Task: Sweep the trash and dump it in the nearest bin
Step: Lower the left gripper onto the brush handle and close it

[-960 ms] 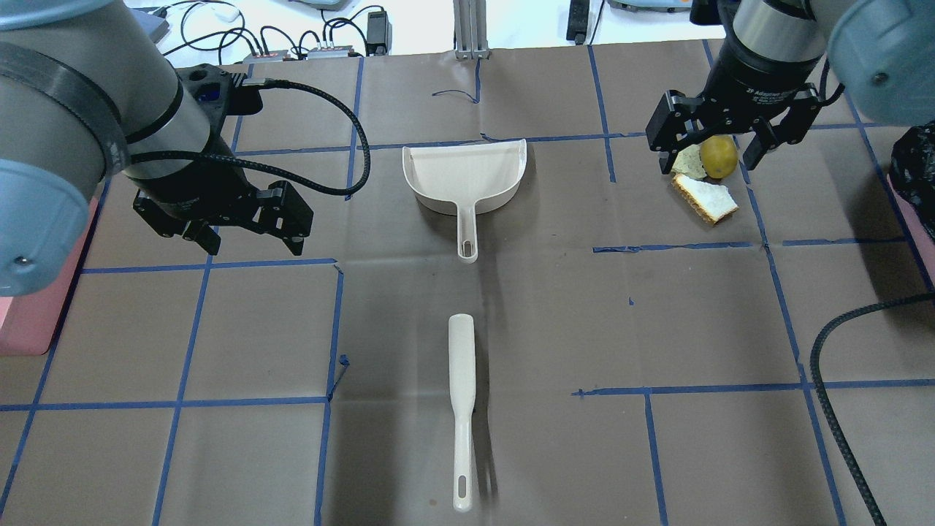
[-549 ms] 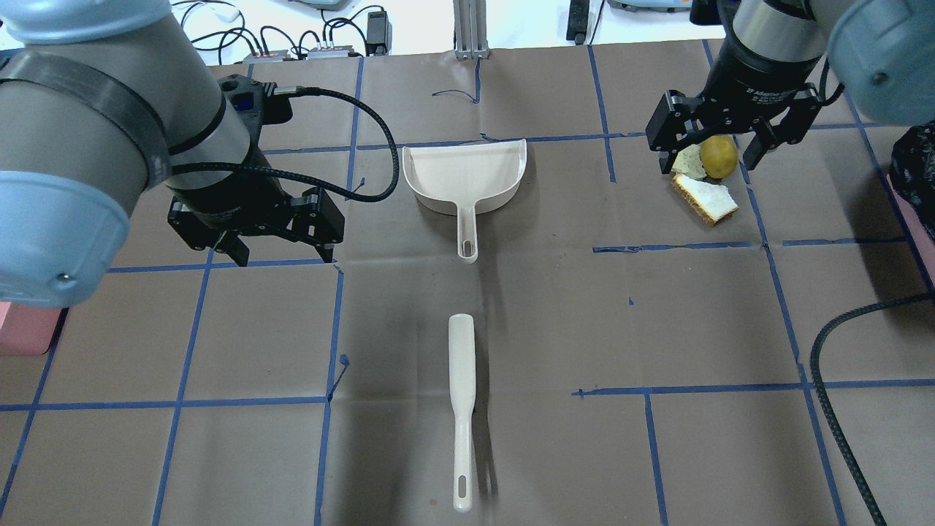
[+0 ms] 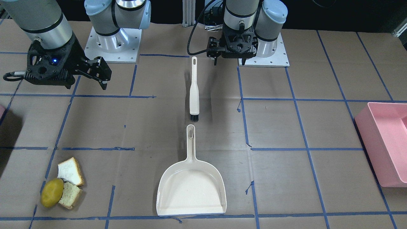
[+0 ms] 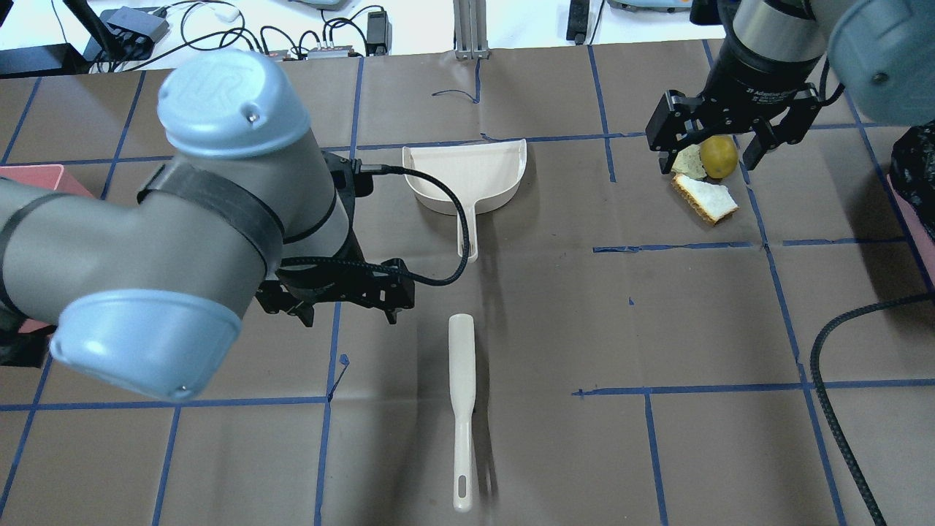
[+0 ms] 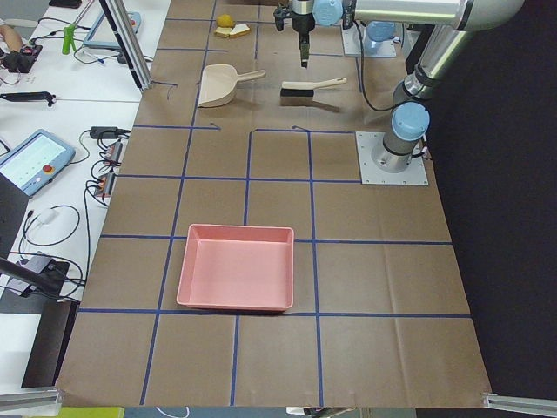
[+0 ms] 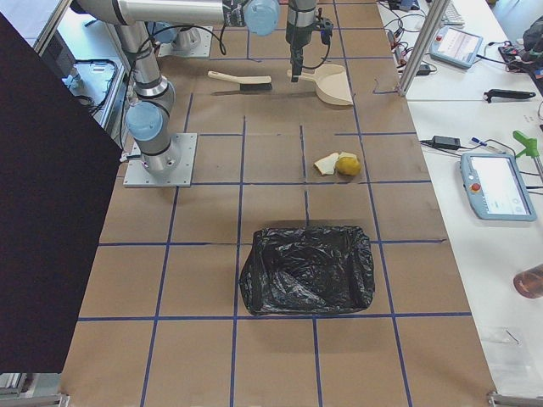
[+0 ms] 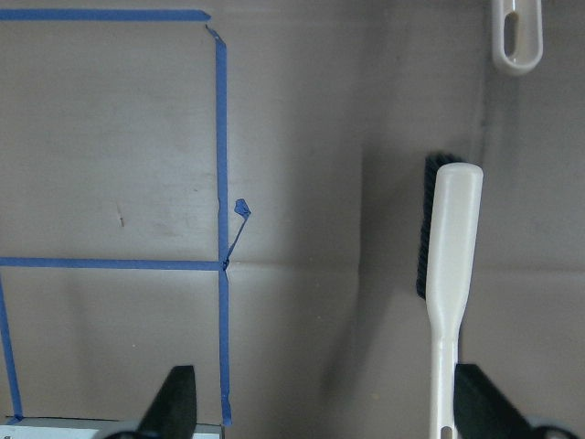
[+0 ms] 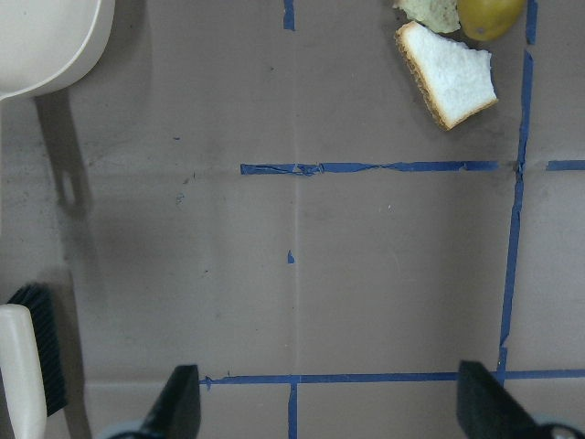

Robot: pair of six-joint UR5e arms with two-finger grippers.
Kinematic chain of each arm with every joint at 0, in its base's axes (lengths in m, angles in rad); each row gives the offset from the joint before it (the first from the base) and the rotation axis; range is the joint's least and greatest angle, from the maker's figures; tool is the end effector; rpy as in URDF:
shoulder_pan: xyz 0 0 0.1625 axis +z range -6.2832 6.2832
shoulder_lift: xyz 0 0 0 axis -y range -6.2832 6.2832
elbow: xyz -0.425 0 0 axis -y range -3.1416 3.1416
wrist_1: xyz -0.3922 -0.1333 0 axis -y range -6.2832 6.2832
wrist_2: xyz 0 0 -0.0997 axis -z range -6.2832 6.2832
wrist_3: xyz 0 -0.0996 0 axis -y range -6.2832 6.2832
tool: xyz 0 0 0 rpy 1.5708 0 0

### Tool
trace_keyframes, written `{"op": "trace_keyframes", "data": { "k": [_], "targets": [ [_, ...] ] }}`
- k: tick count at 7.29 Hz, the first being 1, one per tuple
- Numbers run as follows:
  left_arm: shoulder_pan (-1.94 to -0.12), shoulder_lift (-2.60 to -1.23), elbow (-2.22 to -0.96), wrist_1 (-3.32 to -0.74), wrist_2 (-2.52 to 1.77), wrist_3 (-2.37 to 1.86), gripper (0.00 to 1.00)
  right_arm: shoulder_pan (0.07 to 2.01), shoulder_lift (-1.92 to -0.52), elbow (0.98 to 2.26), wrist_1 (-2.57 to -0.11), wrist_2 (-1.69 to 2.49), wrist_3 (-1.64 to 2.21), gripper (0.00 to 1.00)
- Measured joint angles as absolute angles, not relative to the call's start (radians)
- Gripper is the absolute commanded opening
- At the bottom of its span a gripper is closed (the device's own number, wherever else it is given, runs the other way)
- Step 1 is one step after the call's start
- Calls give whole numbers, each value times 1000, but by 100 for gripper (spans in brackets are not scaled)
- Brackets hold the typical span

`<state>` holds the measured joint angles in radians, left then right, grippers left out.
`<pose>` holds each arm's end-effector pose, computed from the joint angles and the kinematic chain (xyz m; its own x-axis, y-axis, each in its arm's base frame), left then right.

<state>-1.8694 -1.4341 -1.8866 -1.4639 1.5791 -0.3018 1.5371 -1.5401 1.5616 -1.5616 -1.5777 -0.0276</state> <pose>-0.2502 -0.3627 0.4071 -0.9996 -0.0019 -0.0294 -0.0039 0.9978 0.0664 0.1156 -0.5059 0.4763 -1.0000 0.0059 0.0061 0.0061 0.9995 0.0309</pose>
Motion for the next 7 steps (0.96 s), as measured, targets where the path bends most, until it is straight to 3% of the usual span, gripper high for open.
{"op": "trace_keyframes", "data": {
  "k": [7],
  "targets": [
    [-2116,-1451,-2254,-934,1610,-615,99,1537,-1540,1562,-1562,-1577,-28,100]
  ]
}}
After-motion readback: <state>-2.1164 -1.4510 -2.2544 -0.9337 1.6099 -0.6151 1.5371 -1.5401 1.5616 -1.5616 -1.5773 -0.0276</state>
